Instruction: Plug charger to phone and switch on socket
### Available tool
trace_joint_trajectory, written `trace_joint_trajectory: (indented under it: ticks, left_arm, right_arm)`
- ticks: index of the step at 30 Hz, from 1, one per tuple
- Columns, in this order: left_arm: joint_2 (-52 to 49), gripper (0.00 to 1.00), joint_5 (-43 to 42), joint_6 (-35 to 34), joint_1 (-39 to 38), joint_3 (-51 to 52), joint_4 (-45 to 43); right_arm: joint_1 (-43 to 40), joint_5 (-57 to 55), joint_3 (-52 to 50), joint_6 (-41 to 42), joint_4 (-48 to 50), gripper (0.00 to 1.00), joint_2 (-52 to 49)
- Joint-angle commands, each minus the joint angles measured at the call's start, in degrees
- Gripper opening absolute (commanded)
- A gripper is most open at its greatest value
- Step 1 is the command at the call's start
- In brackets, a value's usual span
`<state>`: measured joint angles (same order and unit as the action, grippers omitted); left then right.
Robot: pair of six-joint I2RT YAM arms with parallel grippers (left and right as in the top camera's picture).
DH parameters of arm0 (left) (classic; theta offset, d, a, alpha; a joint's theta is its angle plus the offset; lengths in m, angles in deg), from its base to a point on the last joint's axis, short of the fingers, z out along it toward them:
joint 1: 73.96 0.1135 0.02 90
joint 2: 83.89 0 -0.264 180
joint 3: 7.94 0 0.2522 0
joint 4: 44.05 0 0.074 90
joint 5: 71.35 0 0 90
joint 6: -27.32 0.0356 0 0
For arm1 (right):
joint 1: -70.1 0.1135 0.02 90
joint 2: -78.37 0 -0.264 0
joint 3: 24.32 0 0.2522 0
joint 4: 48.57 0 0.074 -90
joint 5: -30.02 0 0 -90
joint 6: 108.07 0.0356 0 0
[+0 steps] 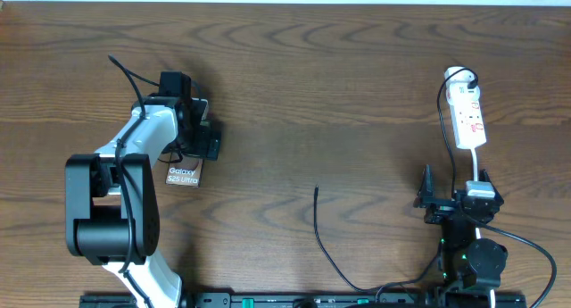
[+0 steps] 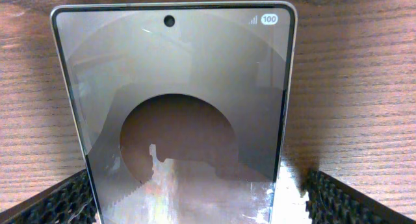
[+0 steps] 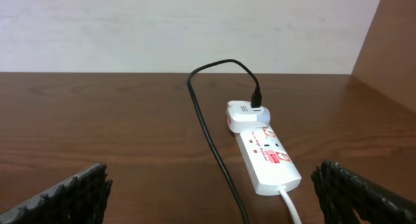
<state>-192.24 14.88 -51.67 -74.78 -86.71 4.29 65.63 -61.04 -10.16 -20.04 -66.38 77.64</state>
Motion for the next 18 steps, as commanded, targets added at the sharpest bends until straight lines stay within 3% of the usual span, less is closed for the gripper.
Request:
trace_joint_trajectory:
  ticks: [1,18]
  left_arm:
    - [-4.04,0.98,2.12,1.38,-0.44,1.27,0.81]
    - [-4.04,0.98,2.12,1.36,-0.44,1.27,4.0]
  right_arm:
    - [0.5,0.09,-0.11,-0.24,-0.22,0.99,0.2]
    - [0.5,0.09,-0.11,-0.24,-0.22,0.99,0.2]
